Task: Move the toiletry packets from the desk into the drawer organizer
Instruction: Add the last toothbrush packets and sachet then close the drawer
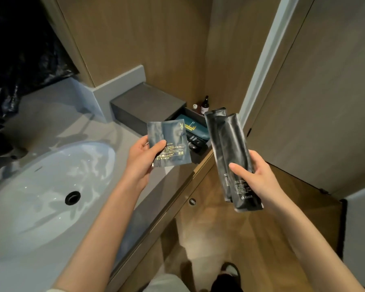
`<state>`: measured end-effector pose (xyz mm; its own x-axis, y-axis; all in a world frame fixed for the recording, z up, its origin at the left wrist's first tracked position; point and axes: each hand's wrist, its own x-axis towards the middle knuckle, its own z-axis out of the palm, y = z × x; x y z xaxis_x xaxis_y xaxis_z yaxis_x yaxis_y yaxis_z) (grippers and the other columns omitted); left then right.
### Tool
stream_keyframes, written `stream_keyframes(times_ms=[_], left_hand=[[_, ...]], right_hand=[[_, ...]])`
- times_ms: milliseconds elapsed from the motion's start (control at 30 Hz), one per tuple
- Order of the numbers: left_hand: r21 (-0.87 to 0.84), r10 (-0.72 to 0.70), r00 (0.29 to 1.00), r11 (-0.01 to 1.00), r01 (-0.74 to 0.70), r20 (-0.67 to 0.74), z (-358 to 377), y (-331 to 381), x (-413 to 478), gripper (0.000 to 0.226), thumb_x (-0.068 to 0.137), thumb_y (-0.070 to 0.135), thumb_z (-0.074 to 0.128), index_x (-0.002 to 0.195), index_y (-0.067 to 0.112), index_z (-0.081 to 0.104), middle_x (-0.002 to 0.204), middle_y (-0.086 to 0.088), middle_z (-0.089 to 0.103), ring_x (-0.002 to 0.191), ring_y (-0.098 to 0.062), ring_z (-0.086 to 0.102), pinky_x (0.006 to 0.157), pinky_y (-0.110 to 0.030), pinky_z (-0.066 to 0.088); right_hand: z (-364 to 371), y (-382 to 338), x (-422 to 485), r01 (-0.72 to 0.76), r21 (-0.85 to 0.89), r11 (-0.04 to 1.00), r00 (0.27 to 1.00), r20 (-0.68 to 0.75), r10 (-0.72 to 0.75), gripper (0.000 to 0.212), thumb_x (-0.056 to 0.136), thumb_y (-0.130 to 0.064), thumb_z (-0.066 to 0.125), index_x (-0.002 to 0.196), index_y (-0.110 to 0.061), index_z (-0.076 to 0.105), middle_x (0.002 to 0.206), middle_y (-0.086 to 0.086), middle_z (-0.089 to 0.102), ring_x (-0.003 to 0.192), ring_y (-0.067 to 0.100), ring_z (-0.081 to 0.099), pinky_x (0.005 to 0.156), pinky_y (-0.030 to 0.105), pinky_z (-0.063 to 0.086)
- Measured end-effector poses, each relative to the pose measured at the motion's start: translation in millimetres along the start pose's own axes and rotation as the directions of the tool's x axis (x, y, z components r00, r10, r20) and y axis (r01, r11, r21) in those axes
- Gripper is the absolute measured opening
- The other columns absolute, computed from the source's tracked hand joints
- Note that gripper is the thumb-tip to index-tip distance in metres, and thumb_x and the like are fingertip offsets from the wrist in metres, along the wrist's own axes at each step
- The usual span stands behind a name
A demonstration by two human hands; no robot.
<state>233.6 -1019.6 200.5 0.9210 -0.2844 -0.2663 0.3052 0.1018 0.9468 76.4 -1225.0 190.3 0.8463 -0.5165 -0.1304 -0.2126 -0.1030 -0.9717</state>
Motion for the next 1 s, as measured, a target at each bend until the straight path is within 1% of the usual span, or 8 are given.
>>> stream_keyframes(times_ms=[67,167,333,433,500,700,867,1000], left_hand=[[-0.001,0.026,0.998,1.000,-0.026,-0.060,16.2,-3.0,23.8,0.026,0.086,0.007,0.065,0.112,0.008,0.063,0.101,-0.006,0.072,0.086,-0.017,0.070,0.065,-0.025,0.057],[0.014,0.072,0.981,0.997,-0.071,-0.182,35.4,-13.2,56.2,0.026,0.086,0.007,0.066,0.111,0.011,0.063,0.100,-0.002,0.073,0.088,-0.015,0.070,0.066,-0.023,0.056],[0.107,0.130,0.881,0.990,-0.090,-0.455,57.3,-29.0,97.1,0.015,0.085,0.007,0.066,0.097,0.016,0.064,0.103,-0.008,0.071,0.084,-0.012,0.067,0.074,-0.022,0.053],[0.126,0.132,0.826,0.989,-0.074,-0.548,61.7,-30.8,119.9,0.018,0.084,0.009,0.067,0.101,0.012,0.062,0.103,-0.011,0.070,0.082,-0.014,0.066,0.076,-0.026,0.054],[0.136,0.123,0.797,0.989,-0.053,-0.591,59.9,-30.5,133.9,0.023,0.084,0.008,0.068,0.106,0.007,0.062,0.105,-0.014,0.069,0.083,-0.019,0.066,0.076,-0.028,0.055],[0.181,0.115,0.705,0.983,0.018,-0.700,46.0,-30.0,175.3,0.034,0.084,0.004,0.067,0.115,-0.004,0.057,0.098,-0.010,0.064,0.063,-0.006,0.062,0.050,-0.008,0.046],[0.390,0.231,0.654,0.914,0.107,-0.721,31.0,-25.6,203.6,0.039,0.077,0.015,0.075,0.111,0.002,0.061,0.101,-0.011,0.069,0.082,-0.020,0.063,0.070,-0.025,0.050],[0.569,0.327,0.637,0.793,0.216,-0.698,28.8,-18.3,214.1,0.042,0.078,0.021,0.074,0.115,0.009,0.058,0.090,0.002,0.059,0.083,-0.017,0.058,0.070,-0.023,0.039]], right_hand=[[-13.6,-1.3,39.2,0.001,0.000,1.000,0.999,0.046,-0.001,0.032,0.086,-0.021,0.069,0.116,-0.022,0.056,0.105,0.001,0.069,0.092,0.018,0.069,0.079,0.036,0.057],[-29.6,-3.1,96.7,0.013,-0.012,1.000,0.987,0.159,-0.011,0.034,0.086,-0.023,0.068,0.118,-0.022,0.055,0.107,0.002,0.069,0.091,0.016,0.069,0.074,0.030,0.056],[-56.0,-16.5,171.7,0.080,-0.116,0.990,0.925,0.379,-0.031,0.037,0.087,-0.026,0.066,0.121,-0.024,0.051,0.109,0.000,0.065,0.094,0.016,0.067,0.071,0.028,0.055],[-65.4,-28.1,206.4,0.160,-0.172,0.972,0.862,0.505,-0.053,0.033,0.087,-0.023,0.067,0.117,-0.024,0.053,0.106,-0.001,0.066,0.092,0.014,0.066,0.067,0.021,0.054],[-64.6,-34.3,227.5,0.171,-0.174,0.970,0.835,0.548,-0.049,0.032,0.087,-0.021,0.067,0.117,-0.024,0.054,0.106,-0.001,0.066,0.092,0.014,0.067,0.069,0.022,0.055],[-38.4,-43.9,281.8,0.184,-0.163,0.969,0.775,0.630,-0.041,0.031,0.087,-0.020,0.067,0.116,-0.019,0.056,0.107,0.004,0.067,0.095,0.018,0.067,0.080,0.033,0.057],[-10.5,-47.3,310.2,0.196,-0.122,0.973,0.756,0.651,-0.071,0.027,0.088,-0.020,0.066,0.114,-0.020,0.058,0.105,0.000,0.069,0.096,0.013,0.067,0.081,0.026,0.055],[7.7,-53.3,324.7,0.208,-0.095,0.974,0.752,0.652,-0.097,0.026,0.088,-0.018,0.066,0.113,-0.022,0.057,0.102,-0.003,0.069,0.091,0.009,0.067,0.068,0.015,0.053]])
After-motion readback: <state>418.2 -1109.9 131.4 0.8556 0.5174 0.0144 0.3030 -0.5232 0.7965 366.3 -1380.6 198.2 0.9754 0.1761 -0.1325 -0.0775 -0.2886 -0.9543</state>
